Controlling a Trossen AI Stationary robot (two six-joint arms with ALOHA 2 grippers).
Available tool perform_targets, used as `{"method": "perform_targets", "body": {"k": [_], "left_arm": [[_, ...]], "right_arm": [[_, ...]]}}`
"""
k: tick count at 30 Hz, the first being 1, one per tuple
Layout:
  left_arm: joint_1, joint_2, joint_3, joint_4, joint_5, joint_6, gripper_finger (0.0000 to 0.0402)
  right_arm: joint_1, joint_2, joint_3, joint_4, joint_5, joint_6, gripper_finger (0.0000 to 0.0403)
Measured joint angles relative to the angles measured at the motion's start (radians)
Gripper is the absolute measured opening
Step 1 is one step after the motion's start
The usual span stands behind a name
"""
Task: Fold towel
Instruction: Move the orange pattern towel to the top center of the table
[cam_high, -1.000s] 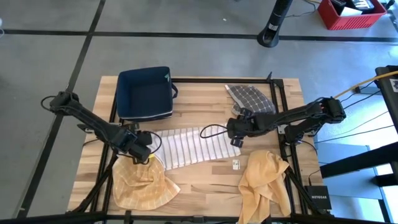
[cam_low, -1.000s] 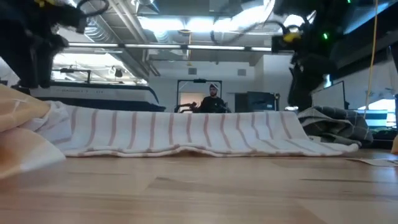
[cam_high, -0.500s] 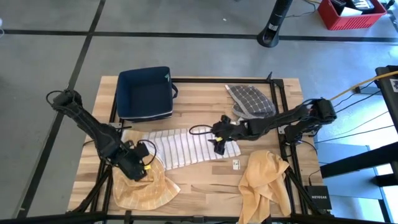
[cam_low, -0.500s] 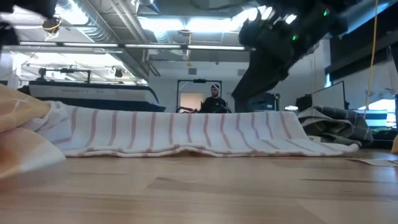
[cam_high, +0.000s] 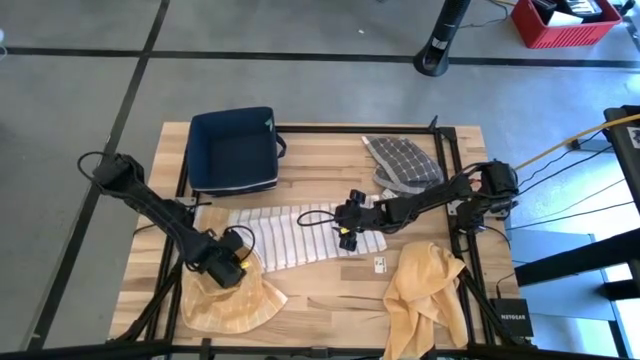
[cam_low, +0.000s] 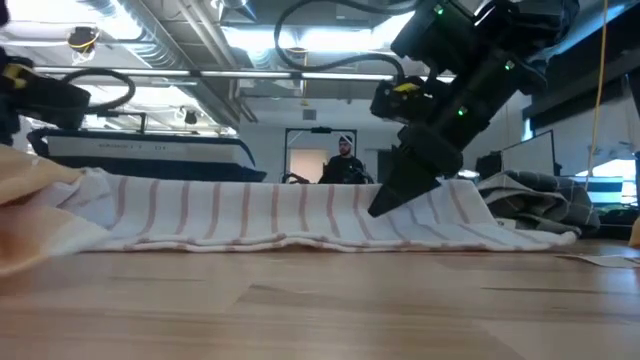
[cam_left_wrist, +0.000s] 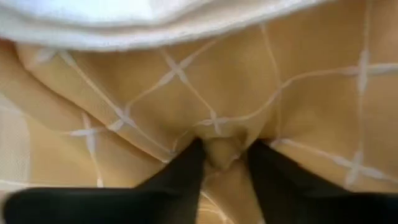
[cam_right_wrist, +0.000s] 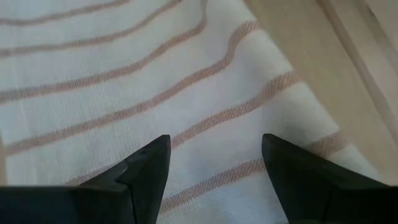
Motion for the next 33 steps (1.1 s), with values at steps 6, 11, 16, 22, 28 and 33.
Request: {"method": "perform_targets", "body": {"k": [6,11,16,22,28,33], "left_arm": [[0.003,0.0,0.038,-0.133,0.058,0.099,0.0013],[-0.03,0.001,0.192,-0.295,0.296,0.25,0.0004],[-0.058,0.0,0.398,-0.475,0.404,0.312,0.0003],[-0.087,-0.001,0.659,-0.72,0.43,0.248,0.0002],[-0.1,-0.013,0.915,-0.81,0.268,0.262,0.0001],[-0.086,-0.022,1.103,-0.812,0.017,0.43,0.0001]], "right_arm": [[0.0,0.0,0.0,-0.002,0.0,0.0,0.0257],[0.0,0.0,0.0,-0.019,0.0,0.001,0.0257],[0.0,0.0,0.0,-0.039,0.0,0.02,0.0257],[0.0,0.0,0.0,-0.136,-0.026,0.065,0.0257],[0.0,0.0,0.0,-0.191,-0.027,0.107,0.0257],[0.0,0.0,0.0,-0.192,-0.044,0.11,0.0257]]}}
